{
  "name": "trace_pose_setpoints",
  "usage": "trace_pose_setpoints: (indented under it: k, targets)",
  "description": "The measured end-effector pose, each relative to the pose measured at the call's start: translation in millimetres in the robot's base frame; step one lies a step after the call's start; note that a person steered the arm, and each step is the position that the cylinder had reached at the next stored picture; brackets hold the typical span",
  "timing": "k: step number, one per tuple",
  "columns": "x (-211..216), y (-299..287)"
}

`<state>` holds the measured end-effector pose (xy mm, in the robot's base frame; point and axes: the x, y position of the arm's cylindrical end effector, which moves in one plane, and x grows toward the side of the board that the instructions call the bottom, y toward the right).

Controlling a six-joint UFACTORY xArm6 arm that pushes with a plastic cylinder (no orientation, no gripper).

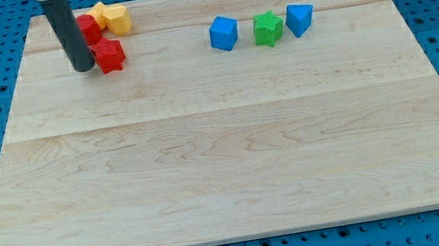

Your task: Move the red star to the middle of the board

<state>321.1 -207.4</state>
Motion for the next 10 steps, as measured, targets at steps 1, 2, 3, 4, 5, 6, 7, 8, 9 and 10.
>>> trace_pose_setpoints:
  k: [1, 2, 3, 4, 5, 6, 7, 8, 9, 10]
  targets:
    - [-8, -18]
    - [-14, 10]
    - [-26, 35]
    - [-20, 76]
    - [-12, 122]
    - [22, 156]
    - [48, 147]
    - [37, 24]
    - [-29, -9]
    - [-86, -11]
